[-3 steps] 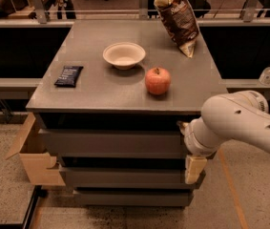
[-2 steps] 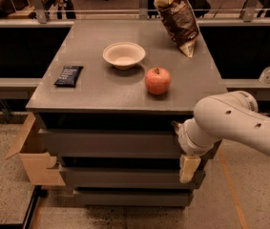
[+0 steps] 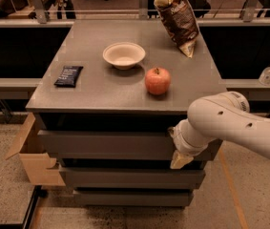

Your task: Open top drawer

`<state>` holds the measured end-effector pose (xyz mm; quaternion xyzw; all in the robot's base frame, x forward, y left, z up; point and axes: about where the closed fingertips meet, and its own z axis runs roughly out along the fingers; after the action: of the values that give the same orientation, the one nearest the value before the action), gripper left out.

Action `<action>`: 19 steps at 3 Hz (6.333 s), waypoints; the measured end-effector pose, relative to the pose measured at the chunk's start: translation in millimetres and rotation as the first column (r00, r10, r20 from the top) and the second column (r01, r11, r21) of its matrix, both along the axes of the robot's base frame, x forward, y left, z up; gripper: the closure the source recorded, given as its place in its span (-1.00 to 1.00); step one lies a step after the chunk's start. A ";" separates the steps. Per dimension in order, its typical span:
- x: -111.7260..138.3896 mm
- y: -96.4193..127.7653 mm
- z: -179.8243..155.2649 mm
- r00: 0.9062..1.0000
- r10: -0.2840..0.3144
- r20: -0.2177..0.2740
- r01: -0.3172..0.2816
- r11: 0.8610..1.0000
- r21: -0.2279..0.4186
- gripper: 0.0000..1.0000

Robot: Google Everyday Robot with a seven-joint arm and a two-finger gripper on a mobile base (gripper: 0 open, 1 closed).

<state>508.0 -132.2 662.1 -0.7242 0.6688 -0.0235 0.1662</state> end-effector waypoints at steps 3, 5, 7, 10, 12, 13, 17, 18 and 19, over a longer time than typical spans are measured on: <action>-10.7 3.4 14.5 1.000 0.015 -0.001 -0.015 1.000 0.000 1.00; -31.6 -8.5 15.9 0.999 -0.010 -0.046 0.011 1.000 0.023 1.00; -45.3 -11.6 11.7 0.999 -0.013 -0.052 0.014 1.000 0.017 1.00; -64.2 -14.3 17.8 0.998 -0.020 -0.055 0.021 1.000 0.017 1.00; -95.5 -20.4 16.4 0.997 -0.046 -0.057 0.047 0.999 0.024 1.00; -95.5 -20.4 17.9 0.997 -0.046 -0.057 0.047 0.999 0.024 1.00; -139.9 -29.4 18.4 0.994 -0.092 -0.052 0.094 0.995 0.033 0.63; -140.2 -29.3 19.2 0.995 -0.091 -0.050 0.093 0.995 0.031 0.15; -140.4 -29.1 20.0 0.995 -0.091 -0.048 0.092 0.995 0.030 -0.31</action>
Offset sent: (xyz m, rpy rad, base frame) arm -0.0422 -0.0070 0.0010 -0.0065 0.0579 0.0122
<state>367.6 -161.3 682.2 -0.6905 0.7053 -0.0035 0.1608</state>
